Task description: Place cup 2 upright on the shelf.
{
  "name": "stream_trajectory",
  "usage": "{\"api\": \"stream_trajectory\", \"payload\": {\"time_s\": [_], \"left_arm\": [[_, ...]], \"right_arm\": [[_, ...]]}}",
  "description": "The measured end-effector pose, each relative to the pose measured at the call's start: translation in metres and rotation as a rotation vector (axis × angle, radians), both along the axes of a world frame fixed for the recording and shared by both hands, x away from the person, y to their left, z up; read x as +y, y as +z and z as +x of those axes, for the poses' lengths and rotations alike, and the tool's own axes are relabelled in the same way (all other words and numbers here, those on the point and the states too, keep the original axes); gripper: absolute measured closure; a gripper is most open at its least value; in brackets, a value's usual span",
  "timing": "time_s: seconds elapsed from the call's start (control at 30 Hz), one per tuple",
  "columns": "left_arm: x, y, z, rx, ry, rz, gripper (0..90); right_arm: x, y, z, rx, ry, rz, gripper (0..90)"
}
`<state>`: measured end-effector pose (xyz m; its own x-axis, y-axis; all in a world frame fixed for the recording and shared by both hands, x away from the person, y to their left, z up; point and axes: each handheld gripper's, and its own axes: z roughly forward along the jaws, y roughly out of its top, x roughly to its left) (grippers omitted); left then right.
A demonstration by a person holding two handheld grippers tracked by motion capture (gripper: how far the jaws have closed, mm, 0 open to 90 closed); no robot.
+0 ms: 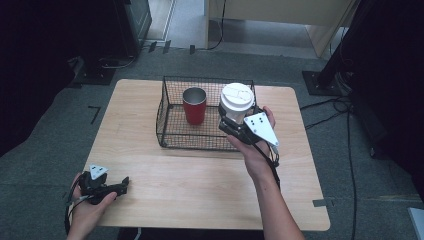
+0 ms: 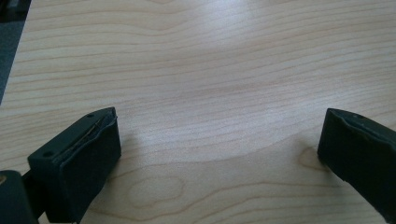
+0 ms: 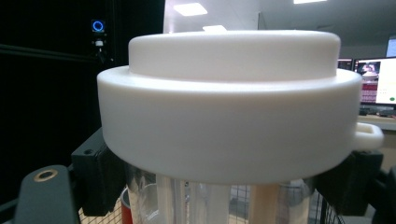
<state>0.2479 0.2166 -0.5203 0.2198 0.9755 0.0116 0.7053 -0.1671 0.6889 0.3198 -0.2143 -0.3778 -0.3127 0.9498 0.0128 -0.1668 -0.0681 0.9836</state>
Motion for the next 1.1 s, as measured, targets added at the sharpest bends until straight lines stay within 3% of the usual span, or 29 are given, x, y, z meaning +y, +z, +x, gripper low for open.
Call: {"api": "stream_trajectory", "payload": {"time_s": [0.23, 0.4, 0.8, 0.97, 1.1], "left_arm": [[0.0, 0.0, 0.0, -0.002, 0.0, -0.001, 0.0], [0.0, 0.0, 0.0, -0.001, 0.0, 0.0, 0.0], [0.0, 0.0, 0.0, -0.001, 0.001, -0.001, 0.0], [0.0, 0.0, 0.0, -0.001, 0.001, -0.001, 0.0], [0.0, 0.0, 0.0, -0.002, 0.001, -0.001, 0.0]], "right_arm": [[0.002, -0.004, 0.023, 0.044, -0.002, 0.039, 16.1], [0.004, -0.008, 0.038, 0.066, -0.016, 0.039, 16.1], [0.008, -0.028, 0.07, 0.152, -0.043, 0.074, 16.1], [0.006, -0.032, 0.085, 0.173, -0.094, 0.068, 16.1], [0.008, -0.036, 0.096, 0.193, -0.102, 0.061, 16.1]]}}
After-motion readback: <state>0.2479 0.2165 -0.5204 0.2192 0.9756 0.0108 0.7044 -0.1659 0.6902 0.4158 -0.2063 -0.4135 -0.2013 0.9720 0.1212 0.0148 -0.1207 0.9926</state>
